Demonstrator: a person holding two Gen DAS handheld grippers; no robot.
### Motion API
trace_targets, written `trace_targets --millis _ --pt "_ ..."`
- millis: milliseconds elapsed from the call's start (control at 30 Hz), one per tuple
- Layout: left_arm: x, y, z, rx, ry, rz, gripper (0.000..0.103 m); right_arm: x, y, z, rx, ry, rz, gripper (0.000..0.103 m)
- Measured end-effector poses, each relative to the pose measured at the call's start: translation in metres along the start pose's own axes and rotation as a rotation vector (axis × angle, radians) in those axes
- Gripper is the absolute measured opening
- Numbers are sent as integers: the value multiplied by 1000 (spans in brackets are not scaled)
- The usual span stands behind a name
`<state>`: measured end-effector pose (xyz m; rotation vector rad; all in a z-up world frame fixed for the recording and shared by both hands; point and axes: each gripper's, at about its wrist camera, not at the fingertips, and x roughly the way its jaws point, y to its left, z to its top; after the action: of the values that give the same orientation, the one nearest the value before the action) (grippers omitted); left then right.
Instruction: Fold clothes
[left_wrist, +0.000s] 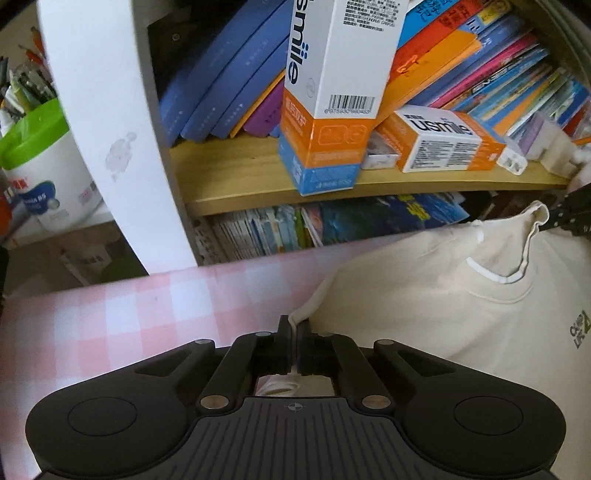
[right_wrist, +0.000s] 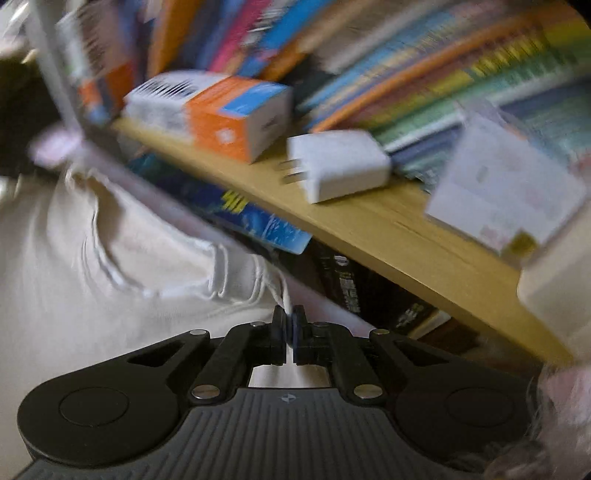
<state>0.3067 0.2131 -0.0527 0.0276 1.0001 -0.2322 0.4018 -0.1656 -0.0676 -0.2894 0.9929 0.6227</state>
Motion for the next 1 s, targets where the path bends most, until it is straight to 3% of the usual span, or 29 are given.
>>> trace_targets --millis 167,233,300,400,500,600,733,900,1000 --pt "6 -2 12 10 9 56 3 6 -3 8 91 -6 -26 3" --pt "9 -3 17 7 4 107 12 8 -2 11 113 -8 -38 3" --pt "9 -2 21 -8 1 150 32 10 -1 14 125 -8 -57 4" --pt "-5 2 16 -19 -36 189 48 7 5 15 94 -8 -174 39" --pt "-35 9 5 -32 -107 199 51 -12 6 4 86 -47 -224 41" --pt "-70 13 -18 -99 -178 179 61 -38 10 -15 93 -78 -241 47" --pt "-115 9 -70 -194 -233 149 64 -82 19 -55 126 -126 -244 54" --pt "-148 -2 -145 -284 -235 106 64 -129 48 -115 183 -143 -279 58" --pt "-160 -5 -188 -392 -221 86 64 -153 67 -156 244 -127 -310 60"
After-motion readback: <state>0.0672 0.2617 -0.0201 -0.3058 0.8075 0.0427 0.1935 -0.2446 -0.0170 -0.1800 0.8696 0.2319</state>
